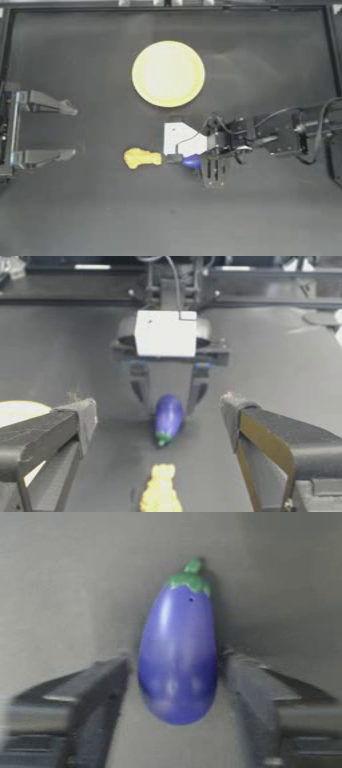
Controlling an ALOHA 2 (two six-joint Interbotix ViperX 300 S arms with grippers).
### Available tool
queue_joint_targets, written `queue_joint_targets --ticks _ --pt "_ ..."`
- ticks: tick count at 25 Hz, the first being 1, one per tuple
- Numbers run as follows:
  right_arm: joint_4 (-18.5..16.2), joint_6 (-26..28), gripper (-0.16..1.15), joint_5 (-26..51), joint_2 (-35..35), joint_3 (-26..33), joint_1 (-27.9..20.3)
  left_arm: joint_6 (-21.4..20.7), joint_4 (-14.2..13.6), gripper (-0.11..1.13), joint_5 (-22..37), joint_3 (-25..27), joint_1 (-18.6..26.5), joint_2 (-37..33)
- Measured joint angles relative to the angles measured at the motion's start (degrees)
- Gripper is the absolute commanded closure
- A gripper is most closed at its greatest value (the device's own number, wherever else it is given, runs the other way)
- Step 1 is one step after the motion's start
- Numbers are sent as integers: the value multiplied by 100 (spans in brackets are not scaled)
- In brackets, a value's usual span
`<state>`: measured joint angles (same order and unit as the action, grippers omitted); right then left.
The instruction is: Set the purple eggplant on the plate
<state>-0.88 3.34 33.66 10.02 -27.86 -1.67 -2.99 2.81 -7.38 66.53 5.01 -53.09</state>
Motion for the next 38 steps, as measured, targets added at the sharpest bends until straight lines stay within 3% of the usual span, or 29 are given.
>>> queue_joint_targets --ticks 2,4,10,18,25,31,38 --pt "-35 0 58 0 0 -9 0 0 0 -1 0 0 0 0" --pt "-53 0 71 9 0 0 0 0 0 -1 0 0 -9 0" --pt "-62 0 74 62 -141 0 0 0 0 -1 0 0 0 0" --pt "-272 -167 74 79 -1055 0 -211 0 0 -1 0 0 -9 0" --pt "-396 -817 74 79 -1354 97 -773 0 0 -1 0 18 -9 0" --pt "149 -1960 75 79 -1187 466 -1433 0 0 -1 0 18 0 62" --pt "1371 -3577 75 97 -492 984 -2232 0 0 -1 0 18 -9 185"
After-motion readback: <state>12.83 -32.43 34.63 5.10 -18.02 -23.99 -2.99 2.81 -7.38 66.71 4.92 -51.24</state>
